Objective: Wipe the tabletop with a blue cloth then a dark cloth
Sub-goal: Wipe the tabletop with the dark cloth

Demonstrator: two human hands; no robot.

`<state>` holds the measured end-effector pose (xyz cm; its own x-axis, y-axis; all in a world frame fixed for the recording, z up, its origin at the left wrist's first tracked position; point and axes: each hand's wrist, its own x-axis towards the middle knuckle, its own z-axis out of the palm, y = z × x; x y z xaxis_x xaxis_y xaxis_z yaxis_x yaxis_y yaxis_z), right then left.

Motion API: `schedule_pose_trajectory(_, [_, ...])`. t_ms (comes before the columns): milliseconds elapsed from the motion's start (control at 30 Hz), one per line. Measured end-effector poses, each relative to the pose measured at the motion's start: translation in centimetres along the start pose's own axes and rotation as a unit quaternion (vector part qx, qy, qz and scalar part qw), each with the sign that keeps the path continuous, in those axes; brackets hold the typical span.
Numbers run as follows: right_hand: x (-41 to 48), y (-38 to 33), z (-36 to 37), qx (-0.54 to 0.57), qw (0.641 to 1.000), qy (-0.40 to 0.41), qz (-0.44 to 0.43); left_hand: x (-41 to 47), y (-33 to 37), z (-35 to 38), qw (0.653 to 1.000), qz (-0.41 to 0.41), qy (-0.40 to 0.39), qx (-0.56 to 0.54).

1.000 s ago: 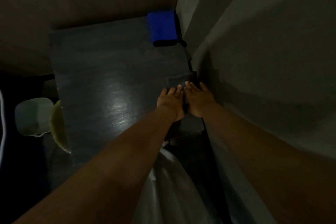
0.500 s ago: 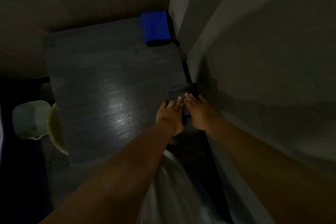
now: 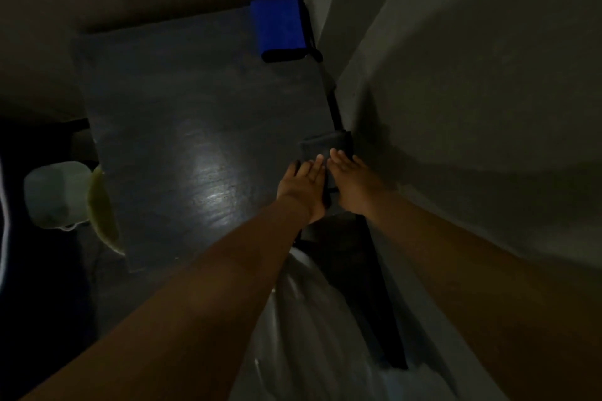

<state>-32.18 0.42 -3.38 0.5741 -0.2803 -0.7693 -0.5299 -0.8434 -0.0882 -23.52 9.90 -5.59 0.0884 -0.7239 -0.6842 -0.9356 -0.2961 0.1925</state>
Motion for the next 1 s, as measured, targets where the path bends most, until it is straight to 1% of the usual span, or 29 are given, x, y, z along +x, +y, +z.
schedule_pose_trajectory(233, [0.2, -0.9, 0.3, -0.006, 1.000, -0.007, 0.005, -0.5, -0.5, 0.4, 1.000, -0.005, 0.012, -0.002])
schedule_pose_trajectory(600, [0.6, -4.5, 1.6, 0.027, 0.999, 0.020, 0.018, -2.7, -2.9, 1.4, 1.000, -0.013, 0.015, -0.002])
schedule_pose_trajectory(833, [0.7, -8.3, 1.9, 0.051, 0.999, 0.012, 0.010, -5.2, -5.3, 3.0, 0.999, -0.028, 0.021, 0.002])
schedule_pose_trajectory(1000, [1.0, -11.1, 2.0, 0.050, 0.999, 0.015, 0.007, -7.0, -7.1, 3.9, 0.999, -0.043, 0.026, -0.015])
